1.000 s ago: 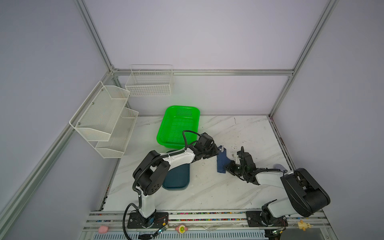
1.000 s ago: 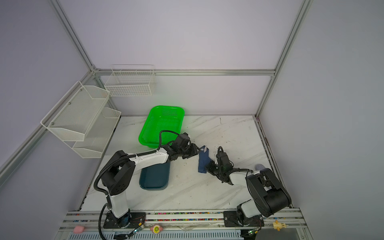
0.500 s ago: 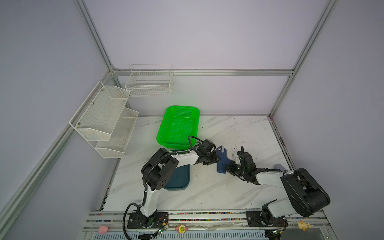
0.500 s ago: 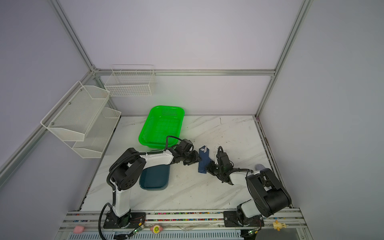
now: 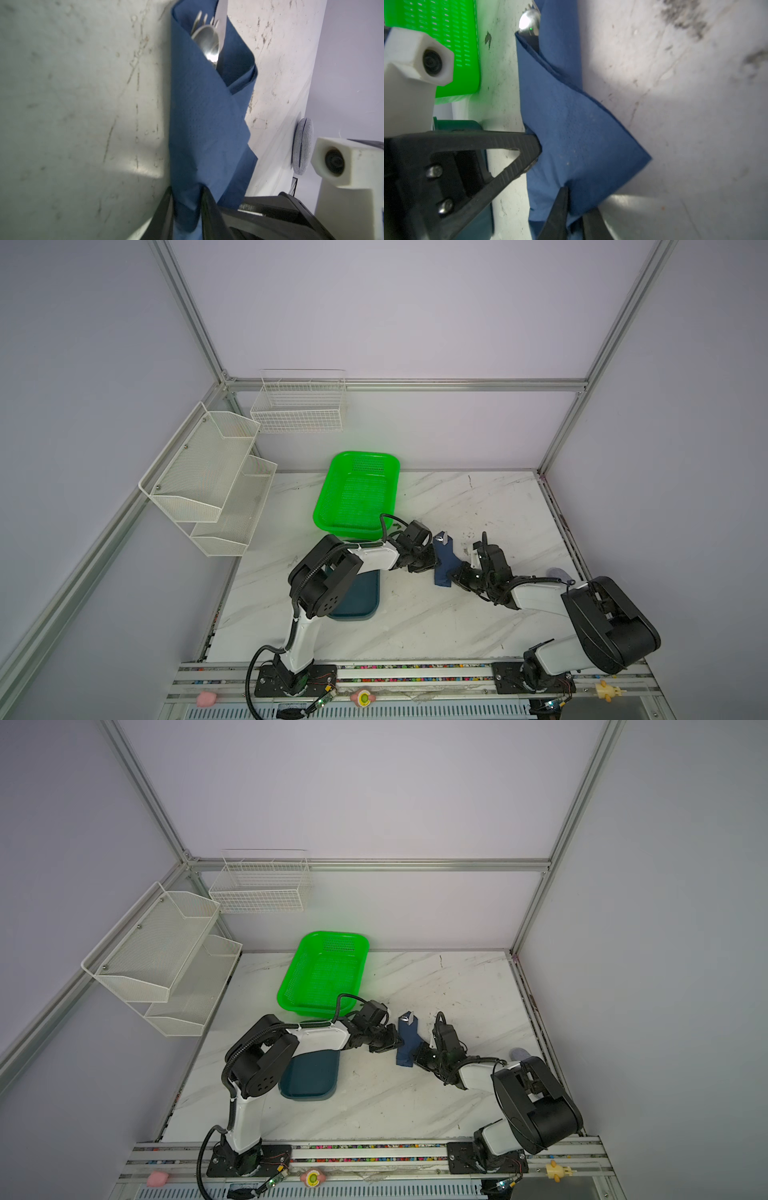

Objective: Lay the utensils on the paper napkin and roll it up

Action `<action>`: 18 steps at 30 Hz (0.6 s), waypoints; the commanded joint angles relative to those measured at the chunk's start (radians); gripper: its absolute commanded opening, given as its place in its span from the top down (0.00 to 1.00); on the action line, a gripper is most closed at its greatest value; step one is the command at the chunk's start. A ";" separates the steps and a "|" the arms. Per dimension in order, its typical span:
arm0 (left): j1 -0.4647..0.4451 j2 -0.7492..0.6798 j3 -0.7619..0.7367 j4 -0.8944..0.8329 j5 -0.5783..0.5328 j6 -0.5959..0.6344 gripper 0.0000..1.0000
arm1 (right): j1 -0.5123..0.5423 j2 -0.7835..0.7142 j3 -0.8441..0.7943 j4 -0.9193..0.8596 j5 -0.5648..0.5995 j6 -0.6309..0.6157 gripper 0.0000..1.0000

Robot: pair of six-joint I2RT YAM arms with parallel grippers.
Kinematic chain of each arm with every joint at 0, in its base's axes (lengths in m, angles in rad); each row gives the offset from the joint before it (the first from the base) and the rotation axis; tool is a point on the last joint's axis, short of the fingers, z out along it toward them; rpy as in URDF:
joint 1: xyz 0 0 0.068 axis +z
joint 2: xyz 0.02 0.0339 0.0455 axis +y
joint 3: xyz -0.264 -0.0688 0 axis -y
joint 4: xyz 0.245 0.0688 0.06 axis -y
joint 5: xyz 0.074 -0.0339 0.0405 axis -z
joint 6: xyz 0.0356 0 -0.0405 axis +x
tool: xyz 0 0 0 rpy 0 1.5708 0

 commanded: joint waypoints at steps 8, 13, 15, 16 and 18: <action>-0.023 0.012 -0.032 -0.025 -0.039 0.004 0.78 | -0.039 -0.175 0.006 -0.160 0.043 0.045 0.65; -0.023 0.013 -0.036 -0.020 -0.043 0.003 0.79 | -0.096 -0.242 0.017 -0.174 -0.013 0.085 0.52; -0.023 0.010 -0.048 -0.007 -0.045 -0.002 0.79 | -0.096 -0.257 0.018 -0.169 0.003 0.104 0.46; -0.023 0.008 -0.049 -0.001 -0.045 -0.004 0.79 | -0.096 -0.256 0.016 -0.164 0.007 0.110 0.44; -0.022 0.006 -0.049 0.000 -0.045 -0.003 0.79 | -0.096 -0.239 0.018 -0.161 0.011 0.121 0.43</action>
